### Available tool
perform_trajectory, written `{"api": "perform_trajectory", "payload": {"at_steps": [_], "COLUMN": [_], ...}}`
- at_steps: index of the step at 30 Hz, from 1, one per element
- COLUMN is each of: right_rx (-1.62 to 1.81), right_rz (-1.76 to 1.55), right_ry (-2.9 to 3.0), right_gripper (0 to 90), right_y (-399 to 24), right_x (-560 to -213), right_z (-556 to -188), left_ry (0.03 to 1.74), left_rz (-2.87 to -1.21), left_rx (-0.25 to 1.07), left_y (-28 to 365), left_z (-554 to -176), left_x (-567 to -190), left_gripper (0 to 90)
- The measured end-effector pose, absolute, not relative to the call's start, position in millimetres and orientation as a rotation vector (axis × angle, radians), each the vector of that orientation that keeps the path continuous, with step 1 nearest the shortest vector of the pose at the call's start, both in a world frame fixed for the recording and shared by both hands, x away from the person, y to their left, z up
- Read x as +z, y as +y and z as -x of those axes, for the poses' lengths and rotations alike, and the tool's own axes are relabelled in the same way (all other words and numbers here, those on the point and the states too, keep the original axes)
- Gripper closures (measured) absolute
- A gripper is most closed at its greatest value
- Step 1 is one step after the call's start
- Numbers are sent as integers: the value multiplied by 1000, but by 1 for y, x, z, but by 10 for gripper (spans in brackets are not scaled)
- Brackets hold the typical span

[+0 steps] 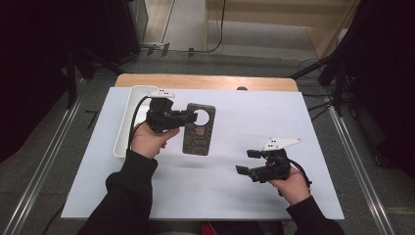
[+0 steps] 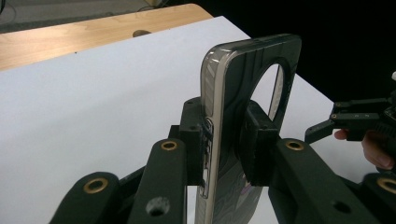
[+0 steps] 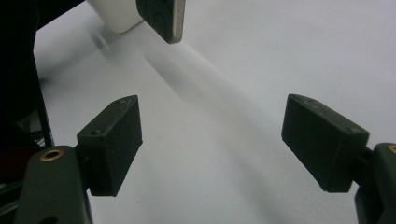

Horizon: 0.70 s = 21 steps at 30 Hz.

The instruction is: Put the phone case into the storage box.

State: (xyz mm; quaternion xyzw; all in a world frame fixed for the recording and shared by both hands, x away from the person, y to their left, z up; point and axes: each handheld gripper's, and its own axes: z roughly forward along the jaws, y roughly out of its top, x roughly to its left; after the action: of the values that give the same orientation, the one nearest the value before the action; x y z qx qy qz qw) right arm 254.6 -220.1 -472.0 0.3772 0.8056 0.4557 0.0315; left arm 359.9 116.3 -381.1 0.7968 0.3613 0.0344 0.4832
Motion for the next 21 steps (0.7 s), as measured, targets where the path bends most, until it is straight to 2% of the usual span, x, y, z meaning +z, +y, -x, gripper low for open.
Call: {"api": "perform_trajectory", "payload": {"at_steps": [21], "right_rx": [1372], "right_rz": [-1210], "right_ry": [2479], "right_gripper": [192], "right_y": [-238], "right_x": [-487], "right_z": [-238], "left_ry": [880], "left_rz": [-1913], "left_rx": [99], "left_y": [128], "left_z": [-362], "left_x": [-371], "left_gripper": [727]}}
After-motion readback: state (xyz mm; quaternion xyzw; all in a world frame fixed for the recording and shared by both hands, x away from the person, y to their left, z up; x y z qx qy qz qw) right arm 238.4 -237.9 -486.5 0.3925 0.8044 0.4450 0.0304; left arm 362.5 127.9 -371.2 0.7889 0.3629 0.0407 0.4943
